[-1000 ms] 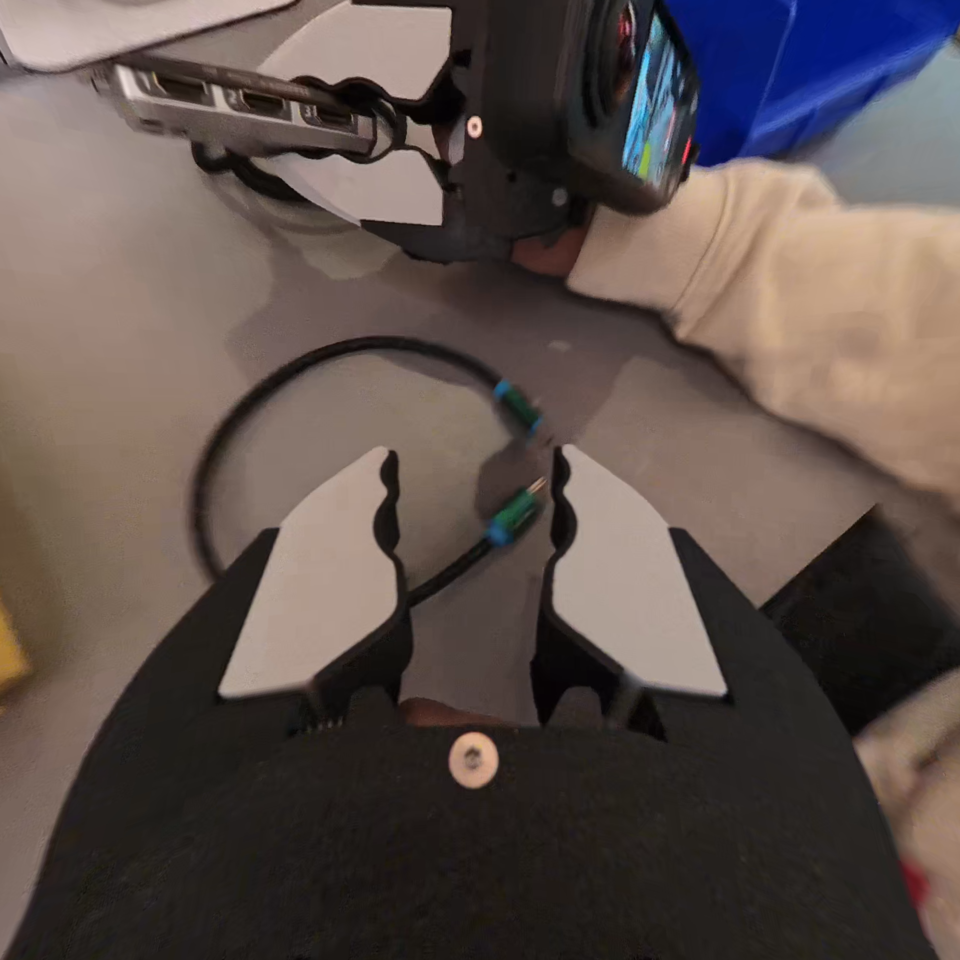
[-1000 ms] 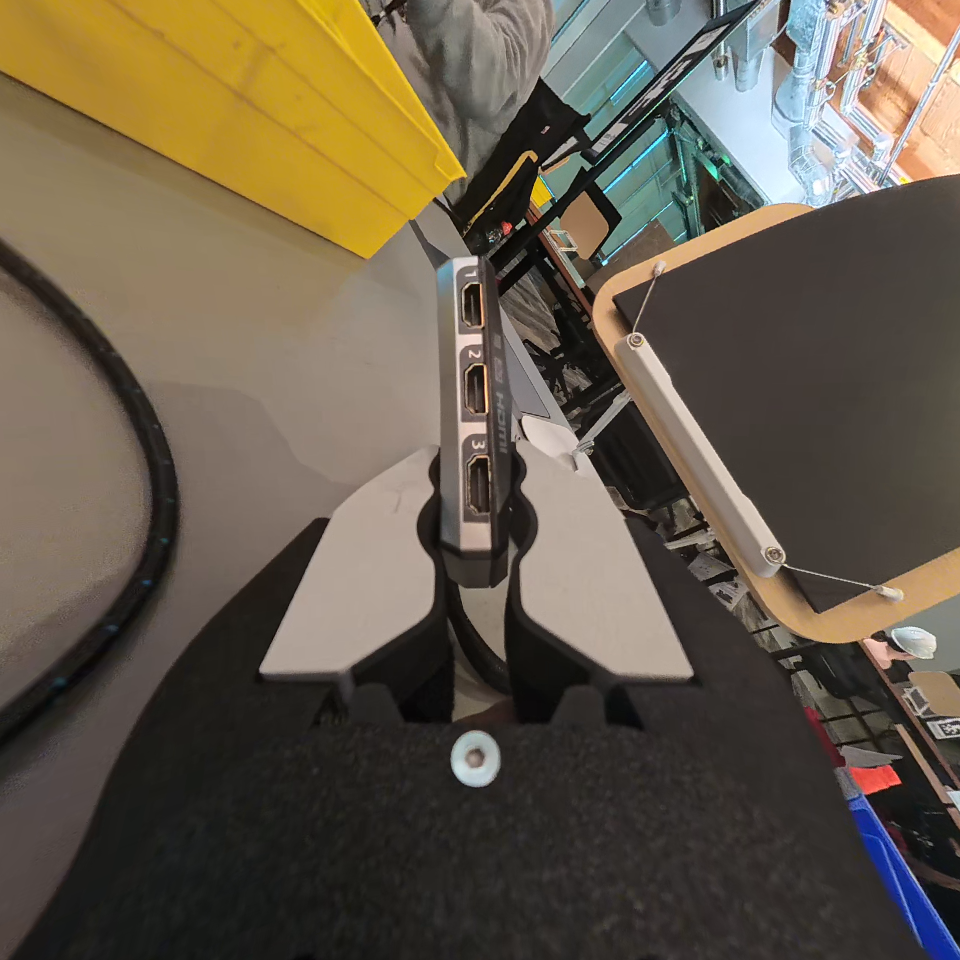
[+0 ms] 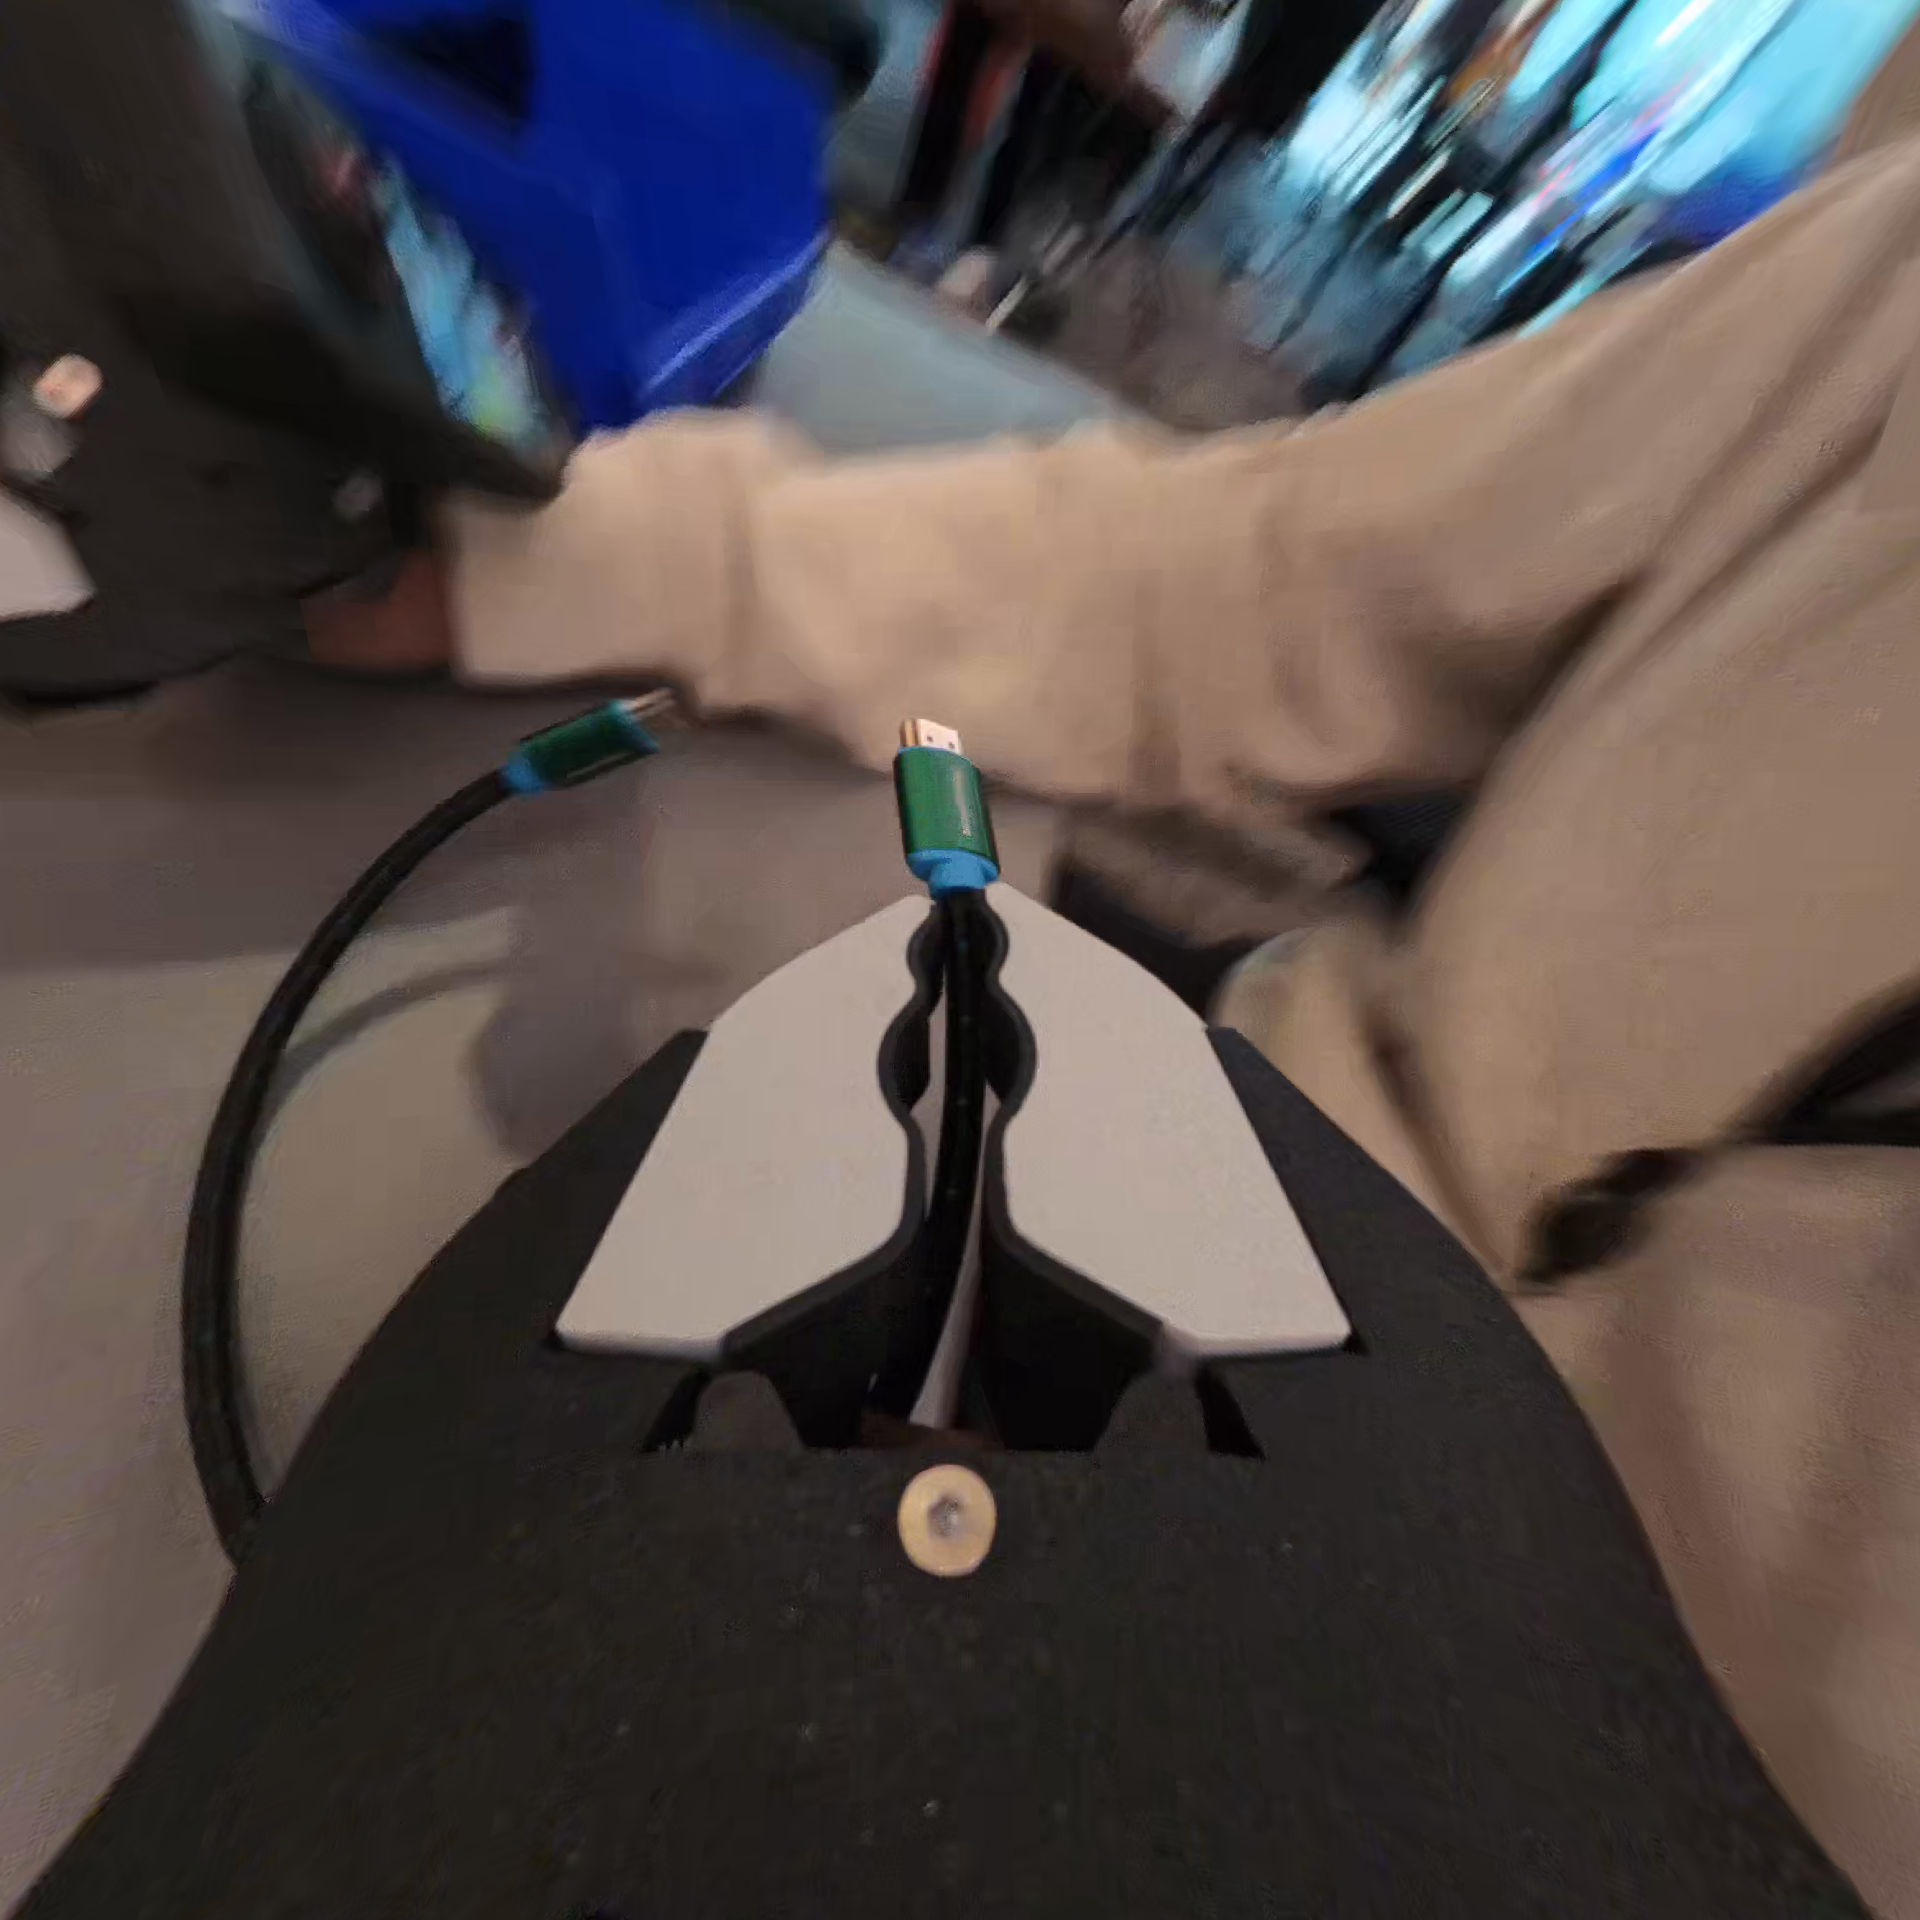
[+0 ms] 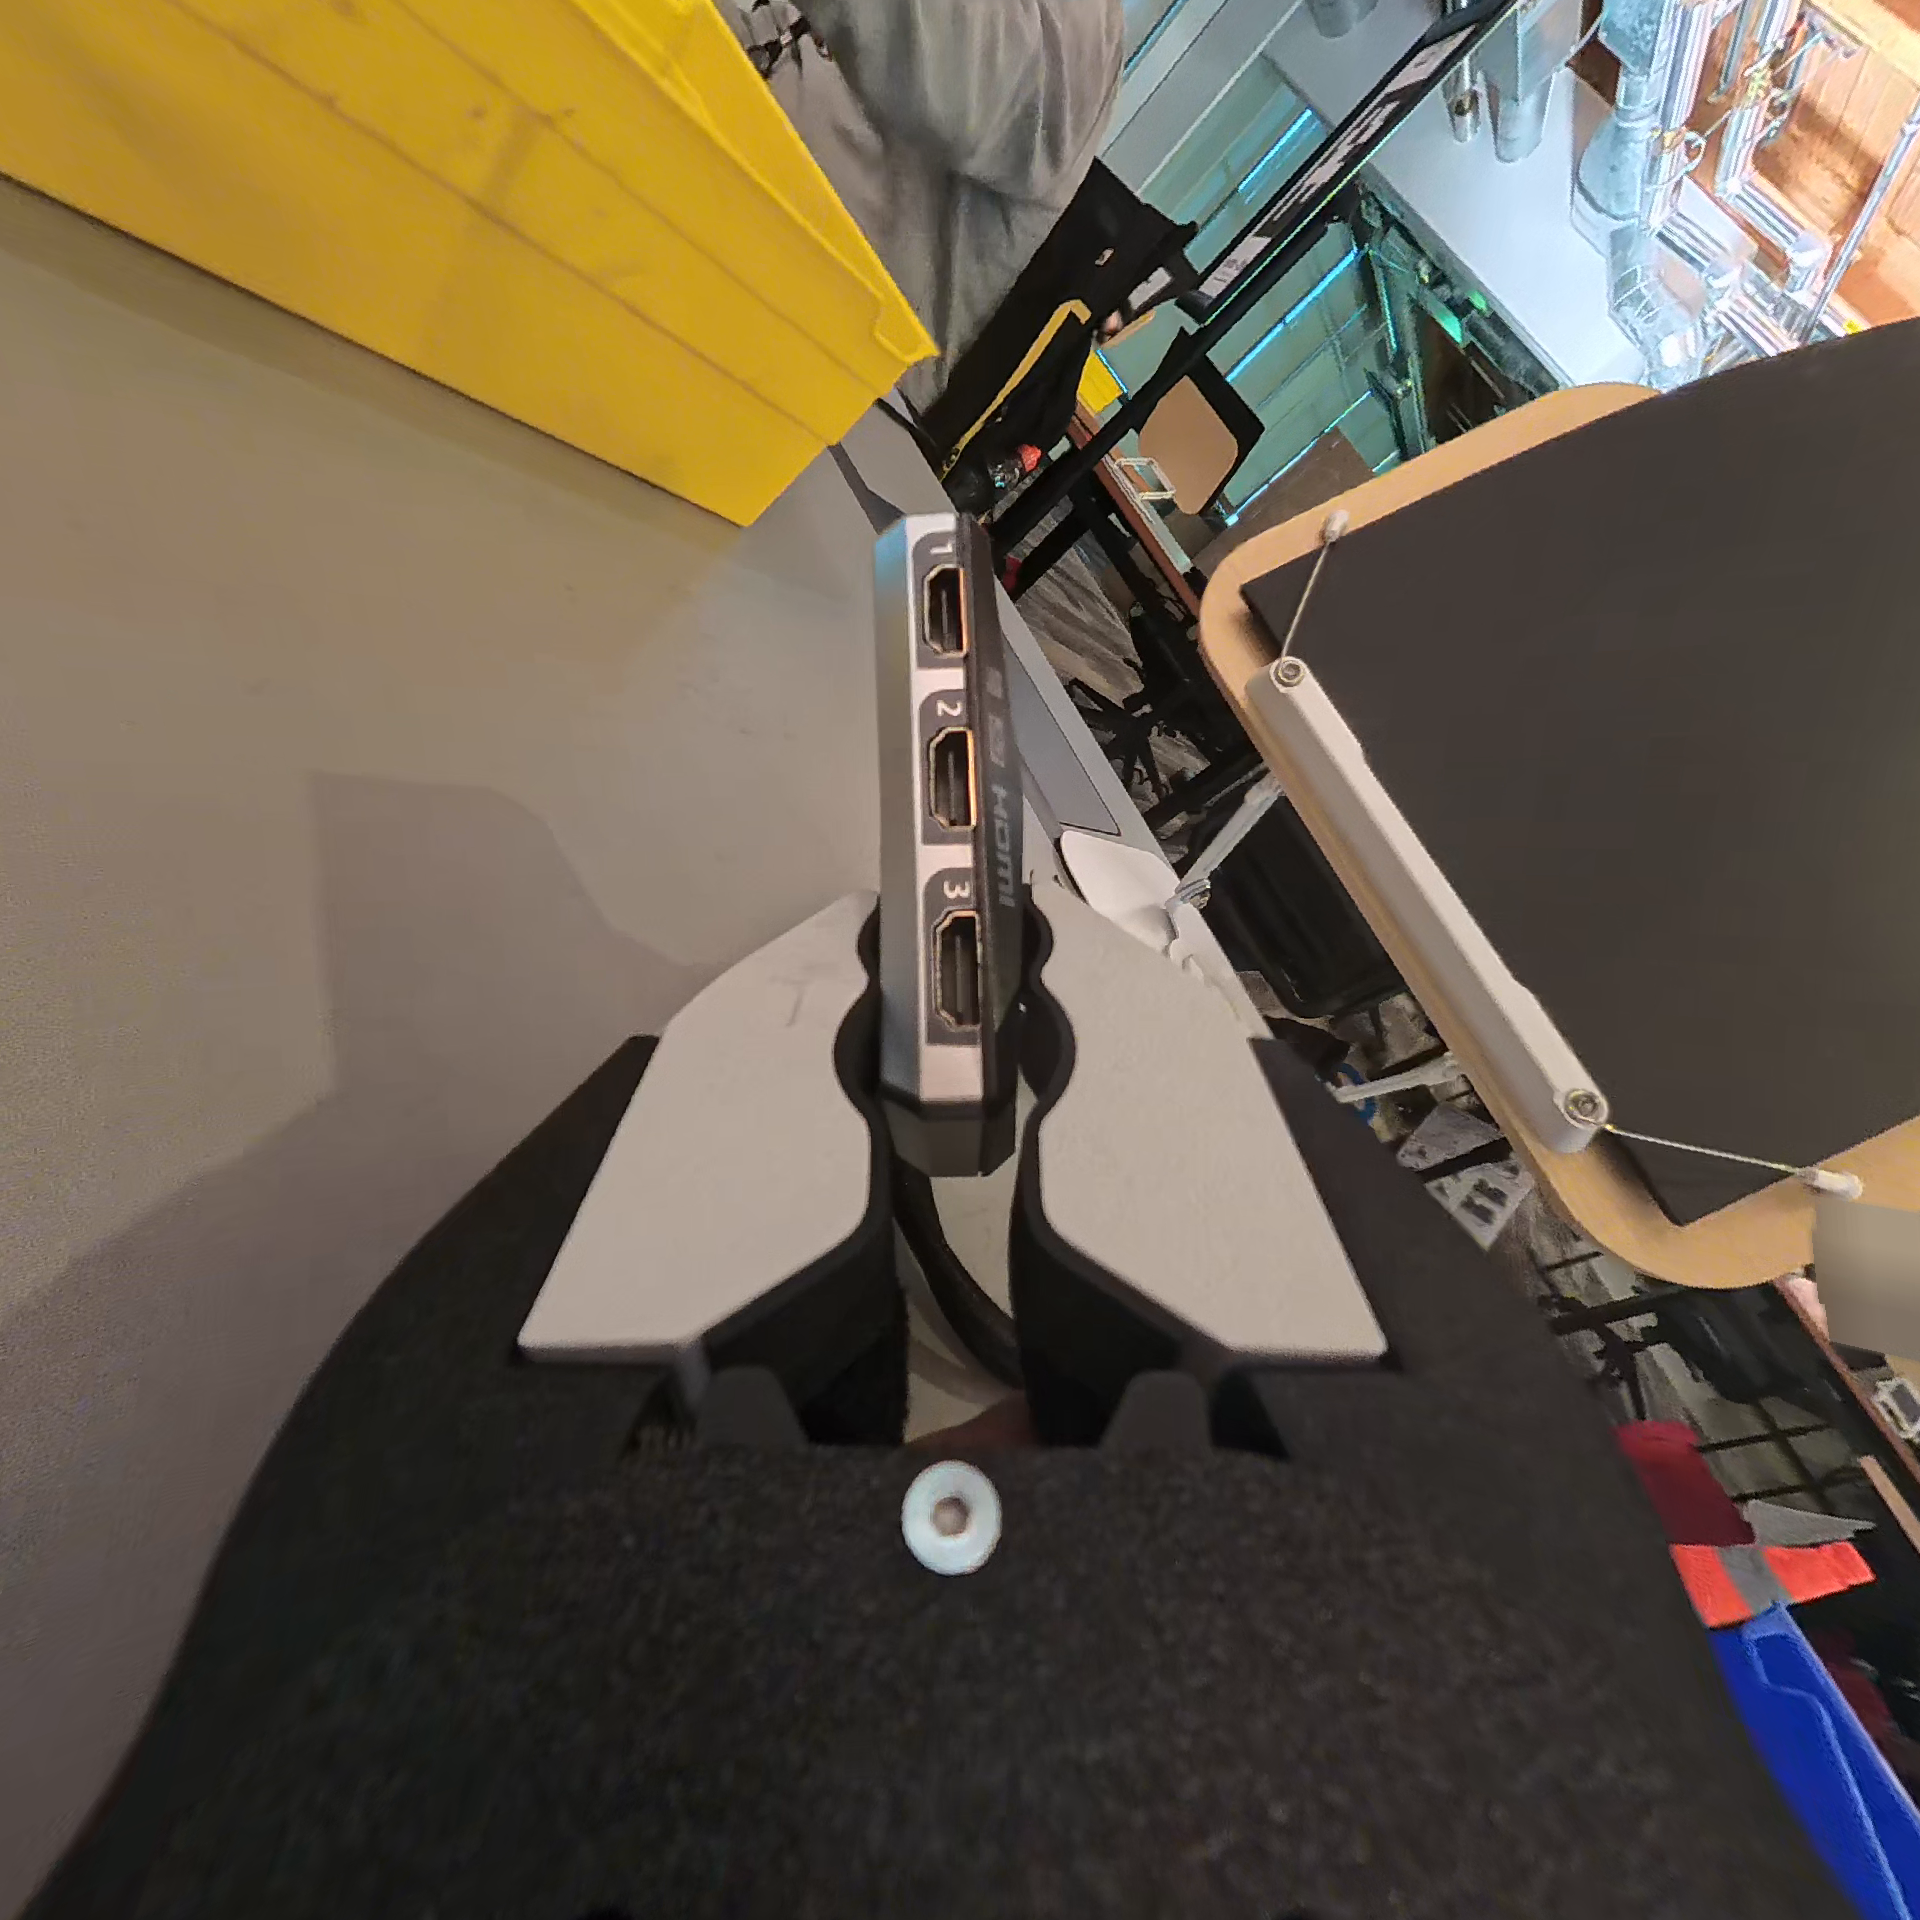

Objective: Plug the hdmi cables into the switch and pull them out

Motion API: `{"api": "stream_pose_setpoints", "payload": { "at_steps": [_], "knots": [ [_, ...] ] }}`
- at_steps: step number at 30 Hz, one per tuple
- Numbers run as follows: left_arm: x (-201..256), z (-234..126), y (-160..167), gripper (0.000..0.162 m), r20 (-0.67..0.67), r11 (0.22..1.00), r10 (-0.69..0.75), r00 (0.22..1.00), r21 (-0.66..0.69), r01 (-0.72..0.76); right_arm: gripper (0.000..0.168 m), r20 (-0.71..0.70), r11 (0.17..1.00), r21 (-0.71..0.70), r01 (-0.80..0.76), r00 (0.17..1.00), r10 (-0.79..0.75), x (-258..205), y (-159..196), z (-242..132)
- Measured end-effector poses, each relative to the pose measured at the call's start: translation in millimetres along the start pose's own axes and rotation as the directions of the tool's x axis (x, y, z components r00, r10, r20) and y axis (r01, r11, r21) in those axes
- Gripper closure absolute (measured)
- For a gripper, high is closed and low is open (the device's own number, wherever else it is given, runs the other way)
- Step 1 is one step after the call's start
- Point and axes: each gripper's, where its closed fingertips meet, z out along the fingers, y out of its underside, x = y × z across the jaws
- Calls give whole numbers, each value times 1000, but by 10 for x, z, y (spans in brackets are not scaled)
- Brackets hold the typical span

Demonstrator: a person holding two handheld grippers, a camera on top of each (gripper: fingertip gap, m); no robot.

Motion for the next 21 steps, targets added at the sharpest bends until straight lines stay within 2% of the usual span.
{"api": "stream_pose_setpoints", "payload": {
  "at_steps": [2, 3, 5, 7, 9, 11, 12, 14, 16, 17, 19, 21],
  "knots": [
    [306, -211, -292, 159, -202, 975, -86, 976, 184, 124, 147, -1, 1000, 4, -23, 1000, 23, 22, 2, -3],
    [321, -326, -384, 160, -277, 944, -155, 948, 241, 225, 147, 0, 1000, 4, -29, 1000, 29, 27, 4, 0],
    [138, -479, -381, 162, -371, 860, -328, 869, 263, 437, 147, 1, 1000, 4, -26, 1000, 26, 22, 2, 5],
    [-275, -531, -177, 162, -335, 746, -529, 780, 255, 615, 147, 3, 1000, 1, -12, 1000, 12, 4, 1, 7],
    [-664, -591, 66, 162, -244, 662, -648, 721, 288, 692, 147, 3, 1000, 0, 0, 1000, 0, -7, -3, 5],
    [-919, -651, 241, 162, -119, 665, -678, 725, 322, 674, 147, 4, 1000, 0, 1, 1000, -1, -10, -1, 7],
    [-974, -675, 294, 162, -51, 692, -668, 742, 323, 645, 147, 5, 1000, -2, 1, 1000, -1, -11, 2, 10],
    [-1001, -692, 409, 162, 135, 803, -578, 804, 270, 532, 147, 5, 1000, -2, -1, 1000, 1, -11, 2, 12],
    [-954, -677, 538, 162, 323, 913, -407, 854, 153, 377, 147, 7, 1000, -3, 0, 1000, 0, -16, 4, 14],
    [-880, -645, 579, 159, 374, 950, -312, 873, 89, 301, 147, 7, 1000, -2, 3, 1000, -3, -19, 2, 18],
    [-681, -550, 622, 139, 436, 988, -125, 891, -23, 150, 147, 9, 1000, -4, 12, 1000, -12, -29, 1, 22],
    [-462, -443, 664, 136, 473, 991, 66, 878, -136, -1, 147, 8, 1000, -4, 16, 1000, -16, -34, 0, 17]
  ]
}}
